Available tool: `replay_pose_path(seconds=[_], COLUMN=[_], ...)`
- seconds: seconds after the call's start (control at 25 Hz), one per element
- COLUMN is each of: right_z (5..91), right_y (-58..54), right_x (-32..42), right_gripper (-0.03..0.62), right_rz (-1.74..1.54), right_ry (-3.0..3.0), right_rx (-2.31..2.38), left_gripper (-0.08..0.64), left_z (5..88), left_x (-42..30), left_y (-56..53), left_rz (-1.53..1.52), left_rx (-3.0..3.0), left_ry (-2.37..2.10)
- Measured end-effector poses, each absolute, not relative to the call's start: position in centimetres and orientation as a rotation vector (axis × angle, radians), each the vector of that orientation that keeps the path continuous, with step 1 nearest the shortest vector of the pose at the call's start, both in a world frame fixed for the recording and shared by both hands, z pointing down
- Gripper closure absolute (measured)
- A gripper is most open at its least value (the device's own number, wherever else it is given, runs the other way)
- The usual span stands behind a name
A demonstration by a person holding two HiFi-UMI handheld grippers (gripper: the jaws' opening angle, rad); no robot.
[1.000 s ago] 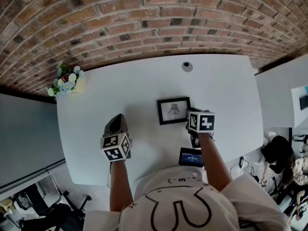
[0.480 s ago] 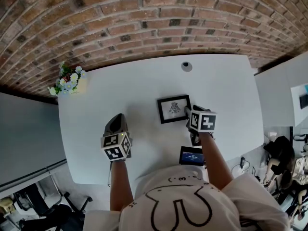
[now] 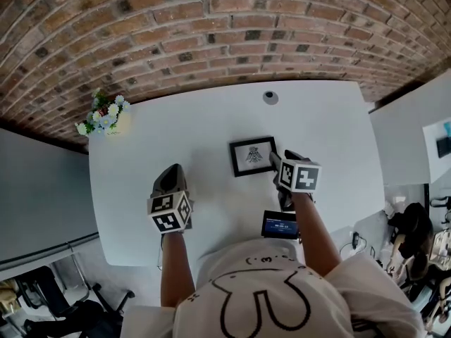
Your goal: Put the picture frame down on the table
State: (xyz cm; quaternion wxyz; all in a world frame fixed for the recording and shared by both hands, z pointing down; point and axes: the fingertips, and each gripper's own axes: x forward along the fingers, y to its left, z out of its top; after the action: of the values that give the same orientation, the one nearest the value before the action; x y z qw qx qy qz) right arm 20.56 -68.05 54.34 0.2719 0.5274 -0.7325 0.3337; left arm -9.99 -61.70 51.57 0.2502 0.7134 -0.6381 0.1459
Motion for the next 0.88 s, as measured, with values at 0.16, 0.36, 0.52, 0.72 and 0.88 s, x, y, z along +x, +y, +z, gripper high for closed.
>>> replay_pose_path(seconds=[0.16, 0.36, 0.52, 0.72, 0.88], right_z=[52.6, 50.9, 49.4, 47.1, 45.1], right_y=[-67.5, -66.4, -65.8, -65.4, -64.6], right_x=[20.8, 21.2, 21.2, 20.6, 19.6], right_gripper=[0.407, 0.489, 0.563, 0.575, 0.575], right_rz=[0.874, 0.841, 0.803, 0.698, 0.633], right_ry=[-2.008, -2.035, -2.063, -2.134, -2.202], right_rx=[1.463, 1.499, 1.527, 1.536, 1.526], left_gripper=[0.551, 0.551, 0.551, 0.551, 0.551], left_z=[50.7, 49.5, 48.2, 47.1, 45.9], left_x=[-10.0, -9.8, -9.9, -10.3, -10.6], left_y=[-60.9, -59.9, -59.5, -58.9, -58.6], left_rz=[0.382, 0.361, 0.331, 0.308, 0.289], left_rx=[1.959, 1.988, 2.016, 2.038, 2.078], left_ry=[-1.749, -1.76, -1.772, -1.786, -1.785])
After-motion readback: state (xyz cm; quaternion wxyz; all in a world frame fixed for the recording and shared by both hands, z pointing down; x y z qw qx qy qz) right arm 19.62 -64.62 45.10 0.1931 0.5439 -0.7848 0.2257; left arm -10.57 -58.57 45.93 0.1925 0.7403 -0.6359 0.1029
